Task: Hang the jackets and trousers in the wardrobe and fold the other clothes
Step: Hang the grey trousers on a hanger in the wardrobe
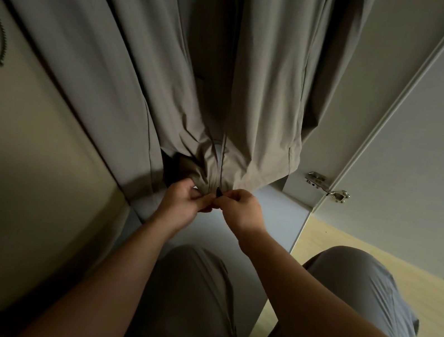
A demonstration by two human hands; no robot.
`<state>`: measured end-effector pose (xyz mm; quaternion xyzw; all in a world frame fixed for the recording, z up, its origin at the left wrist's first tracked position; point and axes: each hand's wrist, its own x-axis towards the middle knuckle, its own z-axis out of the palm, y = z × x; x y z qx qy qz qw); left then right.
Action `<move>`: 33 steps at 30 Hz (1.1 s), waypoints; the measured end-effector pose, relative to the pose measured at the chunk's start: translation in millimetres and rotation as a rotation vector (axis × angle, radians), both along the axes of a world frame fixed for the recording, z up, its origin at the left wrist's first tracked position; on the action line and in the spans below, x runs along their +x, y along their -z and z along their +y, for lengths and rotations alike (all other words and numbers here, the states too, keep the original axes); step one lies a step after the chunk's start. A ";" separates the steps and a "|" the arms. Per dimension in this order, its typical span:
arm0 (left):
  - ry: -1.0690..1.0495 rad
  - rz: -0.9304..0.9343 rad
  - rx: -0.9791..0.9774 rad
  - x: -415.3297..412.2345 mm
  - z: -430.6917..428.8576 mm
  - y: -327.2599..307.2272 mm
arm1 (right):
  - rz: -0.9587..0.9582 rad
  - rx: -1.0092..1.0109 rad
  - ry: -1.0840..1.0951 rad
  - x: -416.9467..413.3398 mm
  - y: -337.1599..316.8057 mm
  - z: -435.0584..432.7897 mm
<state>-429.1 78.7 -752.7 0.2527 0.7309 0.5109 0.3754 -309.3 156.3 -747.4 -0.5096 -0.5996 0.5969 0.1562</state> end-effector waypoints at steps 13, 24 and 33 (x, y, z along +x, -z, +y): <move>0.022 0.319 -0.085 -4.7 4.0 3.4 | -0.180 0.447 -0.107 0.0 9.2 -17.0; 0.006 0.303 -0.035 -2.5 6.6 4.5 | -0.032 0.336 0.000 1.0 11.4 -18.0; 0.014 0.284 -0.040 -0.3 7.0 2.2 | 0.001 0.485 -0.007 5.0 15.8 -20.4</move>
